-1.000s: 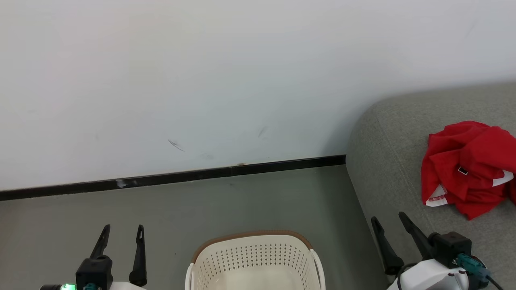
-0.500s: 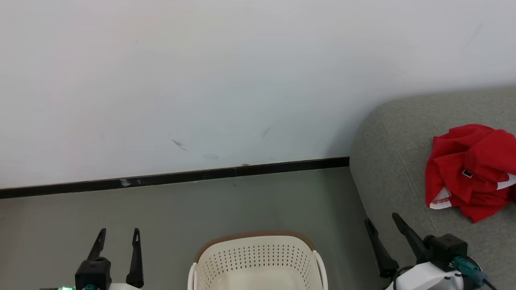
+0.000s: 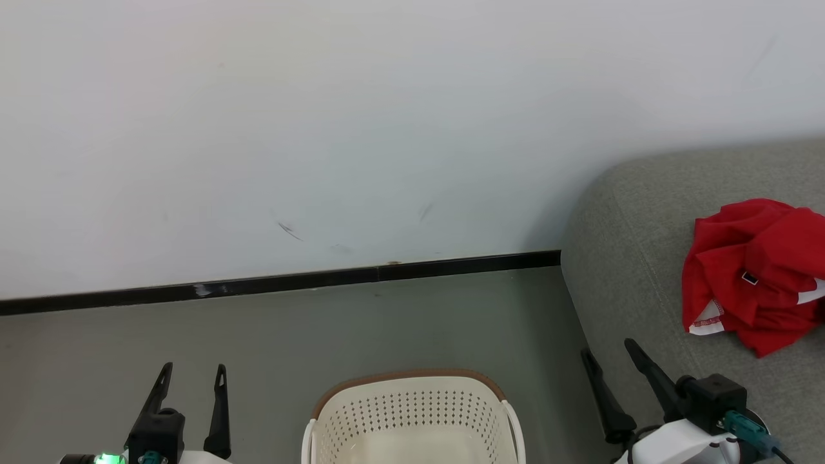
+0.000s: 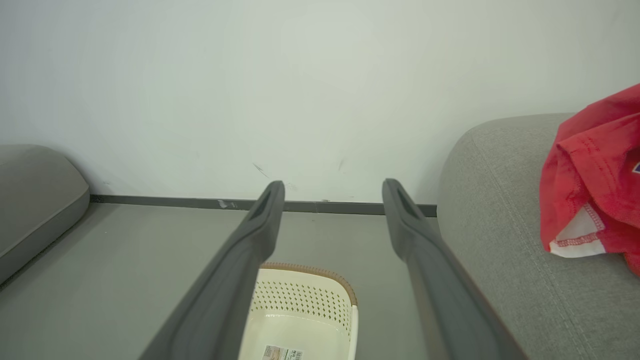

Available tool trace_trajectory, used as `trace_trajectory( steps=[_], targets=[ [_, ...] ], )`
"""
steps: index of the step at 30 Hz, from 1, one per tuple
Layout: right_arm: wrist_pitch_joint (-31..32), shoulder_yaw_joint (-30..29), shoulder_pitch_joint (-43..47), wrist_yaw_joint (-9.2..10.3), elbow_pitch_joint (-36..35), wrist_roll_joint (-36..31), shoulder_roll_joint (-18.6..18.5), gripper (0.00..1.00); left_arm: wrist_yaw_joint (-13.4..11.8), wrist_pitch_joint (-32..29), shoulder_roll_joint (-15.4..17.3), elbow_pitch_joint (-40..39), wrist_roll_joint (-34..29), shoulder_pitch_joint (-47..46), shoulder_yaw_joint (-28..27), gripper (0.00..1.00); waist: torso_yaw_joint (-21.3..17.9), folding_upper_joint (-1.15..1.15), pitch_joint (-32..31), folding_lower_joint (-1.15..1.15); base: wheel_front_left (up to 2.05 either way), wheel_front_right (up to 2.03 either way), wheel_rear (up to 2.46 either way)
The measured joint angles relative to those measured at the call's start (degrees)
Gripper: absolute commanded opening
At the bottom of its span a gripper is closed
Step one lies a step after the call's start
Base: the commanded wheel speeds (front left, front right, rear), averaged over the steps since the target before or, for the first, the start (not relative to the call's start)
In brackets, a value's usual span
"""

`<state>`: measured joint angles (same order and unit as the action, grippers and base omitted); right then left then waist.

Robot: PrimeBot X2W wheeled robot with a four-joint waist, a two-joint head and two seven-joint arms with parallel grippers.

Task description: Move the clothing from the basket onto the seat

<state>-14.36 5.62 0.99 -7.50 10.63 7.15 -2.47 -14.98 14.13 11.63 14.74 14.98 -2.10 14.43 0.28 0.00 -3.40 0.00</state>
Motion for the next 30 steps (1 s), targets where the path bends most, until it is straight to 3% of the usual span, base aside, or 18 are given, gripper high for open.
trace_trajectory(
  steps=[30],
  targets=[
    [0.00,-0.38,0.32,0.00,-0.96,0.02,0.00,1.00,-0.44,-0.54,-0.30,1.75,0.15,-2.86,-0.01,1.00,1.18,0.00,0.50,0.00,0.00,0.00,0.00]
  ],
)
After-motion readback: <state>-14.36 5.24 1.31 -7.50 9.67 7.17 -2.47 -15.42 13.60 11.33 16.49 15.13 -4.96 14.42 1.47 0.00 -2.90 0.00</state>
